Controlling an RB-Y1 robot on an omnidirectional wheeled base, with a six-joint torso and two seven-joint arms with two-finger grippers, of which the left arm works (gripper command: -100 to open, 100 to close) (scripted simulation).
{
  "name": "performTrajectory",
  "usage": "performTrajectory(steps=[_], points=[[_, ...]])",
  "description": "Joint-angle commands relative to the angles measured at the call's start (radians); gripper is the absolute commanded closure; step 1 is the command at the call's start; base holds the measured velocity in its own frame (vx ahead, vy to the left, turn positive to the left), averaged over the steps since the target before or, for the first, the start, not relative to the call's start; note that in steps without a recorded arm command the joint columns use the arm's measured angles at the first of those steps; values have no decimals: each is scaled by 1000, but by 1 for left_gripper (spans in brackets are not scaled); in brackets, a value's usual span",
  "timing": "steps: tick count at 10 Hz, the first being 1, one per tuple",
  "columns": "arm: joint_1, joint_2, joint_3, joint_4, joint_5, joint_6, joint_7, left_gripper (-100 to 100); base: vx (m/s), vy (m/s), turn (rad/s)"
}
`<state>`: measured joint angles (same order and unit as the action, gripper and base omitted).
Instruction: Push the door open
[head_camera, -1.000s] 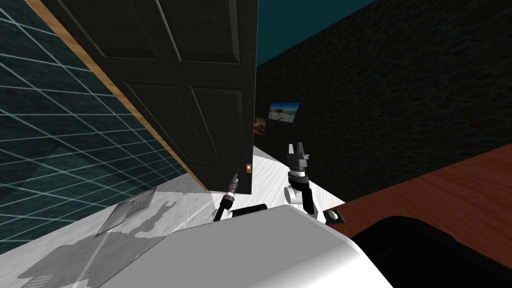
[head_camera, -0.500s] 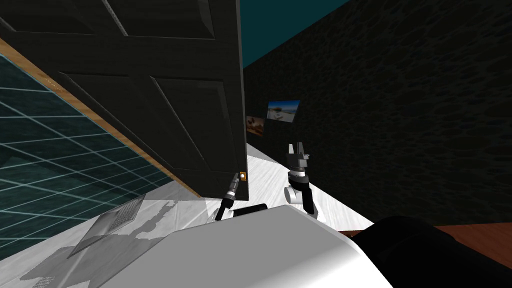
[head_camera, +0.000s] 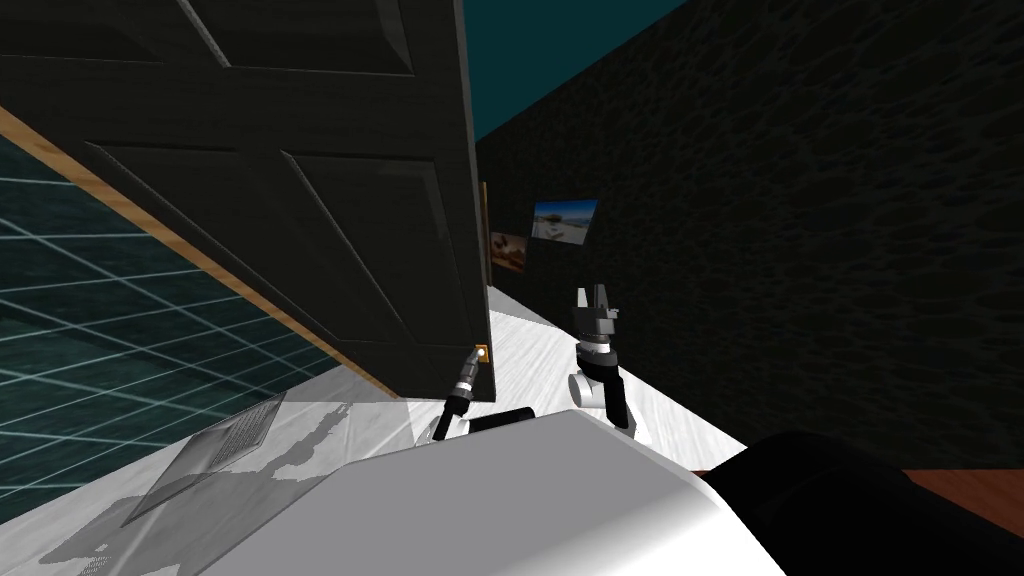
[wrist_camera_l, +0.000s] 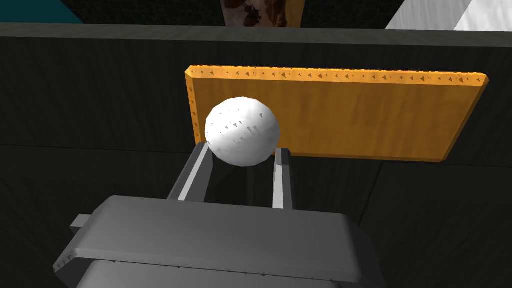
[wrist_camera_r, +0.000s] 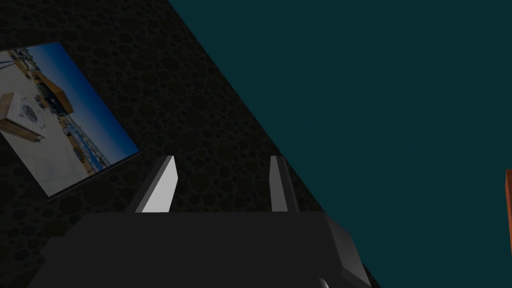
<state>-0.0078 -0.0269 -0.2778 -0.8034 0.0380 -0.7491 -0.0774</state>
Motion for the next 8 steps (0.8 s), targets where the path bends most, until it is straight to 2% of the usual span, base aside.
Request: performTrajectory(steps=[1,3,4,5,6,8], points=[[1,2,1,0,0,0,0,100,-8,9,-4],[1,2,1,0,0,0,0,100,-3,0,2],[-2,25,18,3,9,1,-3,100,92,-44,62],[-3,30,23,4,12,0,-4,100,153,-79,61],[-5,56,16,7,11,5,-2,-100,56,40,37],[-25,79,20,33,16,-3,0,-100,-36,141,3]])
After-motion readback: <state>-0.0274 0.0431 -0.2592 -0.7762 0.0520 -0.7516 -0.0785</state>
